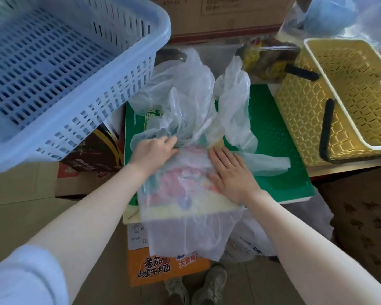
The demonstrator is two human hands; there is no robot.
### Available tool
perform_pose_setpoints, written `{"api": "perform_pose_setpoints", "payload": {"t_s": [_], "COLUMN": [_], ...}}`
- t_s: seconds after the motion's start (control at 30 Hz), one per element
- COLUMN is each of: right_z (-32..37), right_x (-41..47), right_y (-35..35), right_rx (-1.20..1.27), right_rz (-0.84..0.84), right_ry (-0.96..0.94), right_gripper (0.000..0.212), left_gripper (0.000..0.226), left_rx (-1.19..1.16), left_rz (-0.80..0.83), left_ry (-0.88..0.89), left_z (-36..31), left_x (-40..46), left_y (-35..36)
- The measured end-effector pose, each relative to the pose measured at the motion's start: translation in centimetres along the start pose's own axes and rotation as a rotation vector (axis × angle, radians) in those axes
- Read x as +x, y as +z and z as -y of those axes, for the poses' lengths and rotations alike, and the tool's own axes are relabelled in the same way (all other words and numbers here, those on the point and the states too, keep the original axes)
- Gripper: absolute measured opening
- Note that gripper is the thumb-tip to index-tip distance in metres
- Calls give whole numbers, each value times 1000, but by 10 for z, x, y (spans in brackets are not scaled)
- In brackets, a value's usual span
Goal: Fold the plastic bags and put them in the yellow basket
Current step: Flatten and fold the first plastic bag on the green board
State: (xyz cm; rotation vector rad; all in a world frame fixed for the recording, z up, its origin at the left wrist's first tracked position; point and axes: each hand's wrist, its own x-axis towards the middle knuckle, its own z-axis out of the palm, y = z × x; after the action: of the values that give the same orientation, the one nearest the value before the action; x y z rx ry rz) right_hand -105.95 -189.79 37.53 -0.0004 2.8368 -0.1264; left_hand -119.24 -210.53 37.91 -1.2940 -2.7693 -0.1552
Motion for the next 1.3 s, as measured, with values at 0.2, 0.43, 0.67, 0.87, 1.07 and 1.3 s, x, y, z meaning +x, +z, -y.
{"api": "perform_pose_setpoints", "payload": {"t_s": [0.2, 0.43, 0.67, 0.87, 1.07, 1.3], "right_z": [-29, 13, 64, 50, 49, 40], "right_x": [2, -3, -75, -78, -78, -81], "right_y": [-6, -30, 7, 32, 37, 21], "right_rx": [55, -44, 34, 126, 135, 503], "right_rz": [73, -152, -290, -63, -108, -172], "right_ry": [164, 165, -65, 3, -2, -75], "right_gripper": [62, 56, 46, 69, 65, 58], "left_gripper": [29, 64, 70, 48, 35, 9], "left_rx": [-128, -168, -50, -622, -1503, -1555], "left_rz": [-145, 210, 269, -368, -113, -265], "left_ry": [-213, -45, -167, -653, -1441, -1370], "left_z": [3, -54, -61, -117, -180, -178], "left_x": [-29, -100, -96, -147, -179, -185], "left_y": [-10, -3, 6, -5, 15, 21]}}
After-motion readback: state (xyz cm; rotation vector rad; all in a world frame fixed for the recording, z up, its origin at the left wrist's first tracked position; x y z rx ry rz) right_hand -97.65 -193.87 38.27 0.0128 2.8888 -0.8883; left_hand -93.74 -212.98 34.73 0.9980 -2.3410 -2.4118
